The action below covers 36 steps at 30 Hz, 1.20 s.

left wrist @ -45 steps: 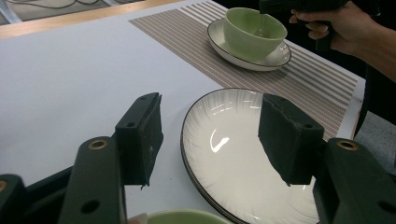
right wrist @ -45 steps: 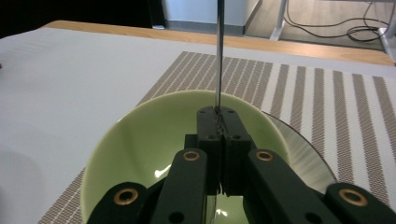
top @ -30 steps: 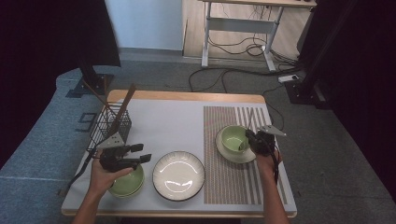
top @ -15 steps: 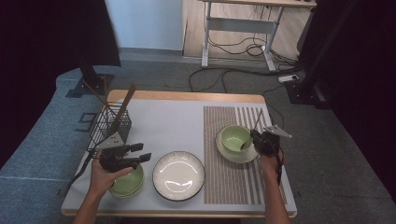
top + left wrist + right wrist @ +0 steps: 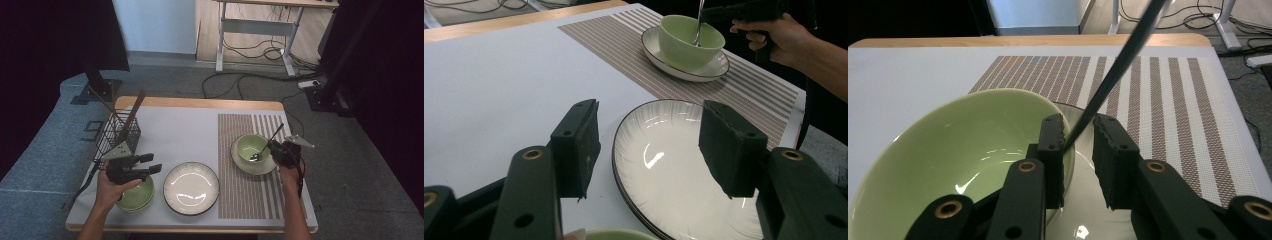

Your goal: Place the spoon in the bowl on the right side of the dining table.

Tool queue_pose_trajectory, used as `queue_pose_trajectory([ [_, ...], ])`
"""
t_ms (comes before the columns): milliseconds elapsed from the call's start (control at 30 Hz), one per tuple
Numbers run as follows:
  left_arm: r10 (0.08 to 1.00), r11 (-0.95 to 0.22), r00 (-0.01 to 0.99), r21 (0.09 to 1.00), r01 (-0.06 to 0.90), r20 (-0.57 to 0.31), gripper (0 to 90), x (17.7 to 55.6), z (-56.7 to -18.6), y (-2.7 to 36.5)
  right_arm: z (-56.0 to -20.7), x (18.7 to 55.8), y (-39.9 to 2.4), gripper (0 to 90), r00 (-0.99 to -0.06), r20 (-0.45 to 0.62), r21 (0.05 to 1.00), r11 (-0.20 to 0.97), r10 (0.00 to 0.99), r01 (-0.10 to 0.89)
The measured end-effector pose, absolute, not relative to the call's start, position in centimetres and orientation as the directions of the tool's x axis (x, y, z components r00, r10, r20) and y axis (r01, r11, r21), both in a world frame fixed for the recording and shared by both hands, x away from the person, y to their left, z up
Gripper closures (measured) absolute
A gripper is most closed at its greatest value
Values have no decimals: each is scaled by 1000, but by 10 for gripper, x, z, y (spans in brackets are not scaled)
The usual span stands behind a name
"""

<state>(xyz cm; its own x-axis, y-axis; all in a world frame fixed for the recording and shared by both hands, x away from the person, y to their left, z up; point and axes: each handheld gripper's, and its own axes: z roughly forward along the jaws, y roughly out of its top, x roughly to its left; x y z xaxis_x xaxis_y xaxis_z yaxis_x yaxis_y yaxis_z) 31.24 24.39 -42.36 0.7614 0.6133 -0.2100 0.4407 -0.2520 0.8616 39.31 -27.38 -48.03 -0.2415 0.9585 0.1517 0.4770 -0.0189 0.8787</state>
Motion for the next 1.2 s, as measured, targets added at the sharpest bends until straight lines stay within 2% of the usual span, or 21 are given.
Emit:
queue_pose_trajectory([
  [467, 613, -252, 761, 860, 443, -212, 414, 313, -424, 244, -473, 388, -272, 715, -263, 158, 892, -24, 952, 452],
  [767, 621, -237, 754, 867, 438, -211, 414, 313, -421, 247, -460, 382, -254, 692, -359, 162, 907, 5, 919, 421],
  [1200, 634, -216, 746, 880, 423, -203, 414, 312, -415, 255, -459, 378, -227, 636, -437, 155, 901, 55, 886, 431],
])
